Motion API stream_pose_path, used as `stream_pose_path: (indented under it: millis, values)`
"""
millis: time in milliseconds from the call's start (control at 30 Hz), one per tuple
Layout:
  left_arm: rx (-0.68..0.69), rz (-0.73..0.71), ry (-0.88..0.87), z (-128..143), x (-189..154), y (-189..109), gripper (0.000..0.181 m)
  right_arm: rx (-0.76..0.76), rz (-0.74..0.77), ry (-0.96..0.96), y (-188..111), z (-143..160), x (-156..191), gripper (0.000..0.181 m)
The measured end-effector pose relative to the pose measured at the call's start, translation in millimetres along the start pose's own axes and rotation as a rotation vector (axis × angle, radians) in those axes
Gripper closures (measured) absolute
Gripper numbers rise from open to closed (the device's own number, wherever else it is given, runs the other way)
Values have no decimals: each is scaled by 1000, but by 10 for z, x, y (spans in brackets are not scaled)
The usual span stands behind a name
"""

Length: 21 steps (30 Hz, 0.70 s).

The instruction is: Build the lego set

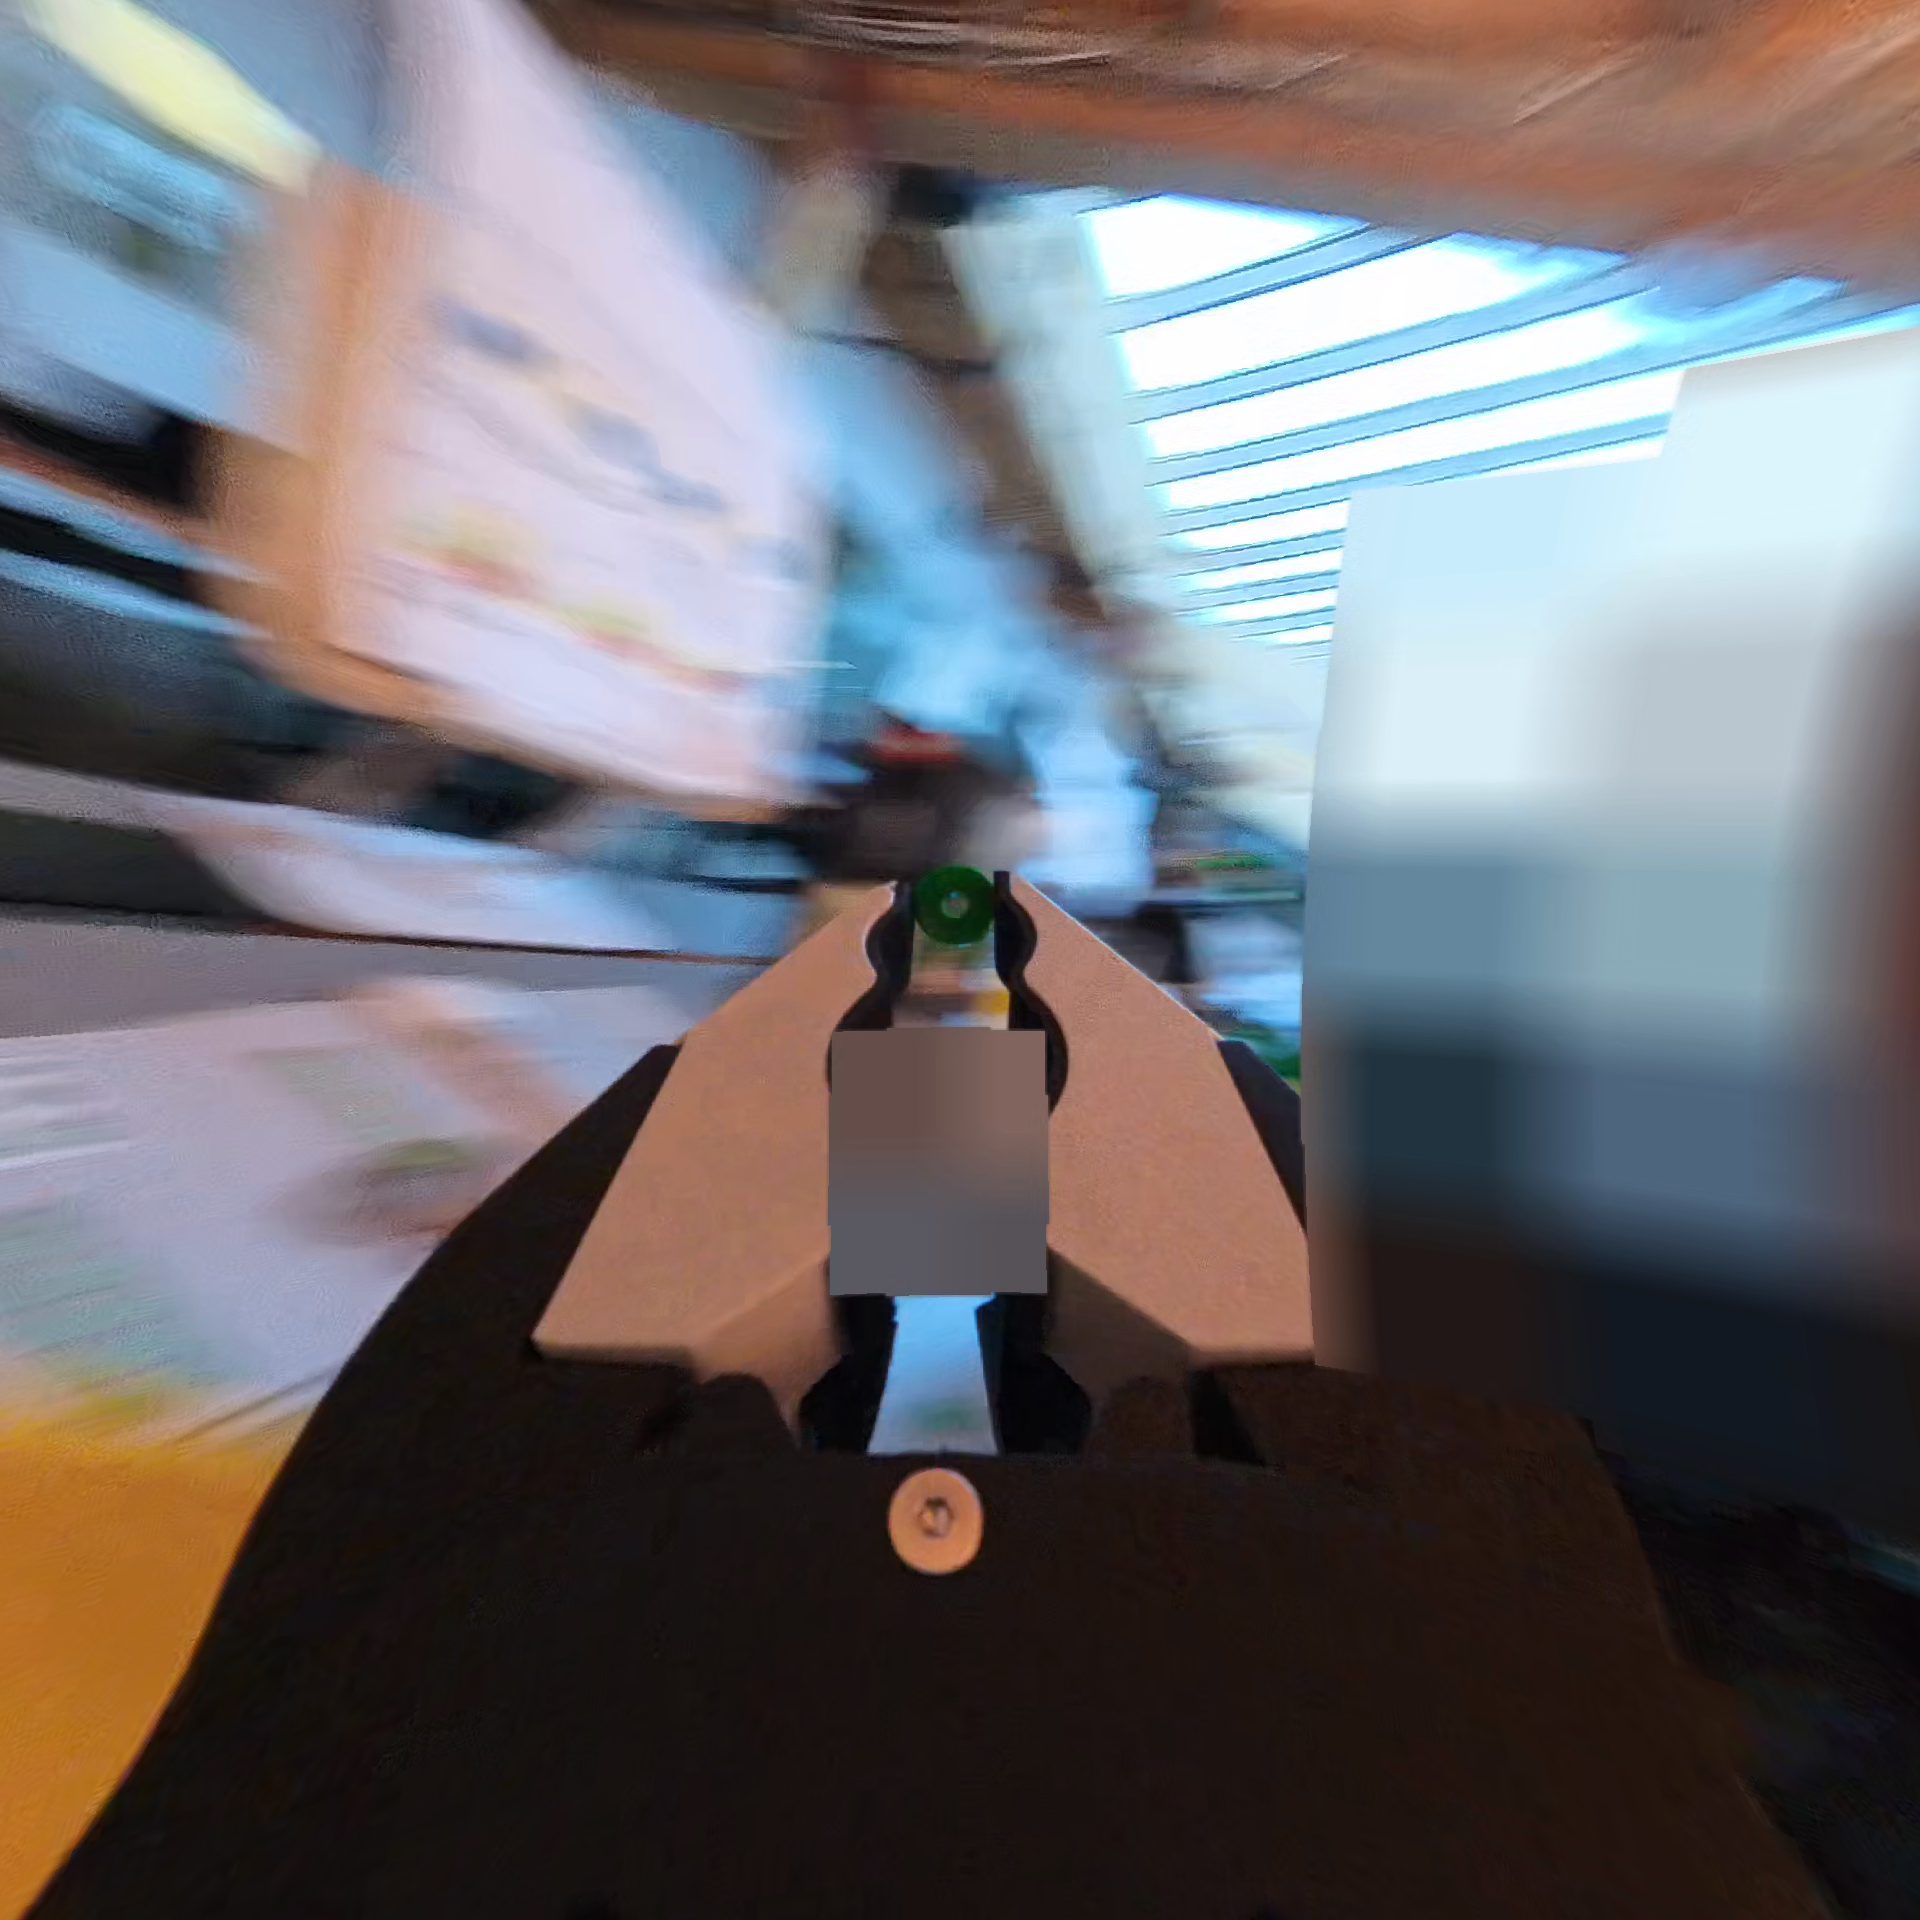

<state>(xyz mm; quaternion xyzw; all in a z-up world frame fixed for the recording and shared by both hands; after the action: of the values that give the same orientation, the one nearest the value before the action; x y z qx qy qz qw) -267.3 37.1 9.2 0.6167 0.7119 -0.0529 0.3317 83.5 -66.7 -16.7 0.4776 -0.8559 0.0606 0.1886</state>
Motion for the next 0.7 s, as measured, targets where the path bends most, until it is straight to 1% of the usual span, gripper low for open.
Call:
stream_pose_path:
  millis: [33, 67, 100, 133, 167, 200, 267, 300, 367, 400, 433, 500, 533, 567, 633, 667, 700]
  values:
    - [-23, -311, 185, -140, 54, -194, 168, 2, 1, -2, 2, 2, 0, 134]
    - [-56, -618, 345, -269, 87, -423, 167, 5, 1, -3, 5, 5, 0, 134]
    - [-71, -891, 460, -363, 116, -649, 168, 8, 1, -3, 9, 8, 1, 134]
    - [-59, -1097, 516, -412, 158, -837, 168, 11, 0, -4, 15, 12, 1, 134]
    - [-38, -1205, 513, -429, 218, -966, 168, 13, 0, -5, 19, 17, 0, 134]
    - [-13, -1249, 451, -427, 300, -1045, 168, 16, 0, -4, 24, 23, -2, 134]
    - [107, -1246, 284, -371, 494, -1079, 168, 24, -1, -3, 32, 35, -5, 134]
    - [163, -1261, 230, -335, 573, -1070, 166, 26, -1, -4, 35, 37, -4, 134]
    - [235, -1322, 222, -299, 641, -1034, 132, 29, 3, -10, 34, 37, -3, 134]
    - [230, -1332, 266, -309, 620, -1004, 125, 29, 5, -14, 32, 34, -3, 134]
    - [193, -1314, 324, -332, 570, -965, 123, 28, 7, -16, 30, 32, -3, 134]
    - [70, -1200, 435, -377, 400, -856, 124, 26, 6, -13, 30, 32, -7, 134]
    - [6, -1098, 492, -376, 294, -779, 126, 25, 6, -10, 31, 33, -9, 134]
    - [-40, -955, 548, -348, 176, -674, 131, 26, 6, -9, 33, 36, -11, 134]
    - [-45, -629, 607, -189, -47, -388, 142, 30, 5, -11, 39, 39, -10, 134]
    - [-6, -494, 605, -62, -124, -219, 142, 31, 6, -14, 41, 41, -10, 134]
    - [71, -383, 586, 99, -170, -39, 142, 33, 8, -16, 42, 42, -12, 134]
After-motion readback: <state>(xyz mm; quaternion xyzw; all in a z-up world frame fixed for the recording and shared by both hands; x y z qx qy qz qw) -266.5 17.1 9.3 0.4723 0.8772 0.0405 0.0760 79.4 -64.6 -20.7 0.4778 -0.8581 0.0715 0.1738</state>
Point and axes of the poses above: each gripper's, where its closed fingertips meet, y out along the fingers, z out of its underside, x = y × z across the jaws, the point moved 10 cm from there along -y, back along the fingers, and after that the axes turned 5 degrees about -y, right-handed, at the moved point
